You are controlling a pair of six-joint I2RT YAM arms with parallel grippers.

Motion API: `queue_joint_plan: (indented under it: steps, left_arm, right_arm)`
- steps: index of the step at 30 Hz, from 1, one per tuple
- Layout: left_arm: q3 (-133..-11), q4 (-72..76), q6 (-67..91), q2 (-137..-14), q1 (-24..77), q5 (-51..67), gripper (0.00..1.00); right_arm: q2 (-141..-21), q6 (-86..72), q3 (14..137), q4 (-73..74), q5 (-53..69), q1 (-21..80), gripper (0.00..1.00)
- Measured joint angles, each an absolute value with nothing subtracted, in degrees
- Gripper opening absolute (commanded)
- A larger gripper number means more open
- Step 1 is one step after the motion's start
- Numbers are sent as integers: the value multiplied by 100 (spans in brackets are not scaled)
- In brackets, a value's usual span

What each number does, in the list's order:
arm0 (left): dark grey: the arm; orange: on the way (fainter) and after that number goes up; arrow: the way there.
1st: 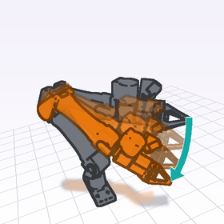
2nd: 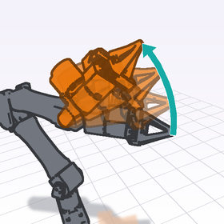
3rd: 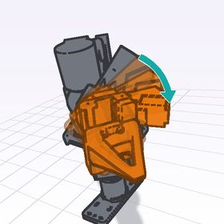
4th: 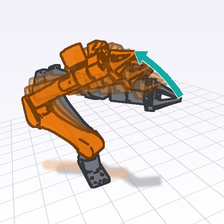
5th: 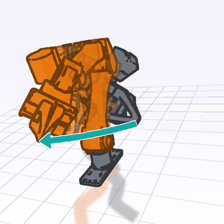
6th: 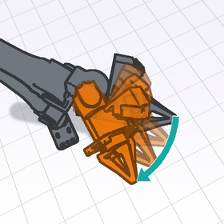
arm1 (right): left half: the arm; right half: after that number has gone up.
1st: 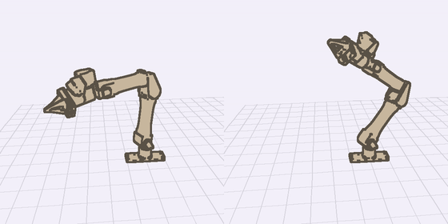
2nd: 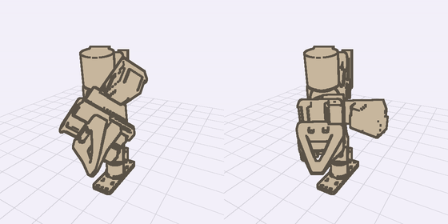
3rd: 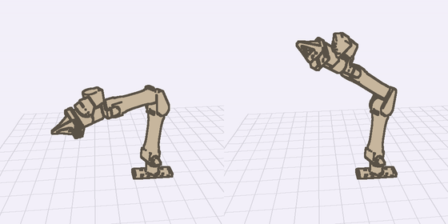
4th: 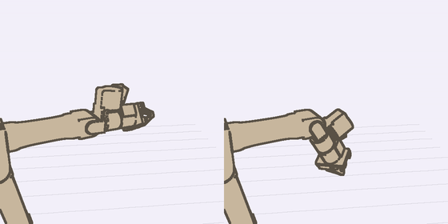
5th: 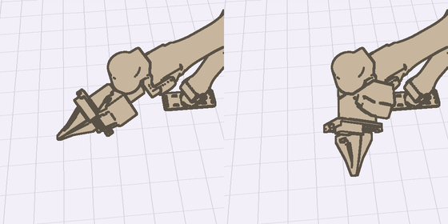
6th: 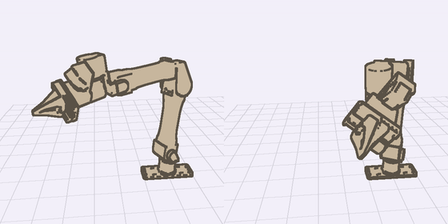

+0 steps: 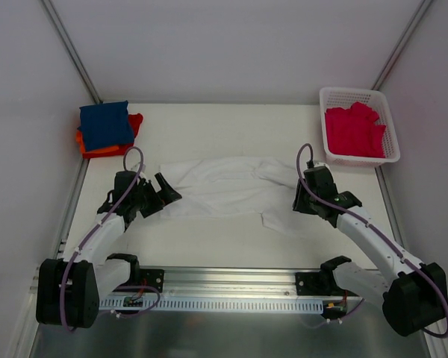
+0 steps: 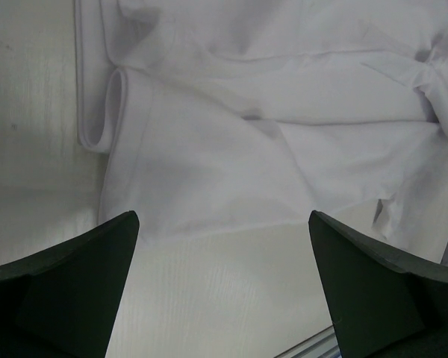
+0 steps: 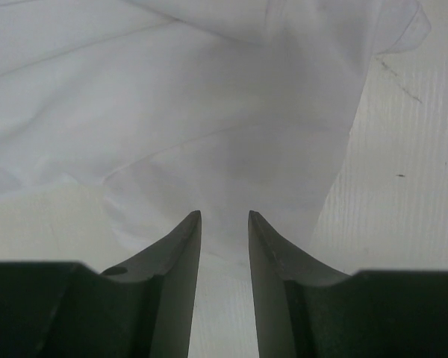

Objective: Fold and stack the t-shirts
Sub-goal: Fold the tshirt

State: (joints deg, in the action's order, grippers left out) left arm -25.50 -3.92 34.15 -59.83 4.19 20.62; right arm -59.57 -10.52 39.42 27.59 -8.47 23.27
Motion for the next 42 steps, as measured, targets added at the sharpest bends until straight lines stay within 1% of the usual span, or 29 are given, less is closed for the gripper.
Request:
queue_joint_plan:
  steps: [7, 14, 21, 28, 30, 32, 33, 35, 36, 37, 38, 39, 42]
  left_arm:
    - [-2182, -801, 3514, -5345, 550, 2021, 99]
    - [-2191, -1461, 3492, -4757, 871, 1380, 99]
    - [-2193, -1789, 3494, -4775, 996, 834, 99]
    - [-2224, -1758, 3518, -5253, 1260, 384, 99]
    - [-2250, -1695, 3520, -5341, 1297, 316, 97]
    - [-2281, -1662, 3522, -5415, 1358, 191, 93]
    - [-2290, -1656, 3533, -5441, 1382, 141, 86]
    - [-2307, -1636, 3573, -5505, 1424, 43, 78]
    - [-2314, -1634, 3592, -5546, 1433, -19, 64]
    - [-2324, -1621, 3649, -5583, 1435, -47, 59]
    - [-2329, -1612, 3642, -5610, 1448, -75, 55]
    - [-2331, -1608, 3667, -5651, 1463, -89, 48]
    - [-2331, -1603, 3699, -5749, 1514, -110, 41]
  right_arm:
    - [-5618, -1203, 3680, 2989, -882, 2388, 35]
    - [-5478, -1271, 3669, 3072, -875, 2423, 35]
    - [-5452, -1284, 3669, 3079, -871, 2438, 35]
    - [-5293, -1284, 3669, 3109, -849, 2440, 35]
    - [-5264, -1284, 3669, 3142, -847, 2440, 35]
    - [-5245, -1284, 3669, 3173, -834, 2443, 35]
    - [-5234, -1284, 3669, 3183, -829, 2443, 35]
    - [-5207, -1284, 3669, 3203, -821, 2447, 35]
    - [-5190, -1284, 3669, 3203, -819, 2447, 34]
    - [-5179, -1284, 3669, 3205, -816, 2449, 33]
    - [-5168, -1284, 3669, 3210, -819, 2449, 32]
    - [-5162, -1284, 3667, 3216, -816, 2451, 31]
    - [-5155, -1288, 3647, 3238, -814, 2456, 31]
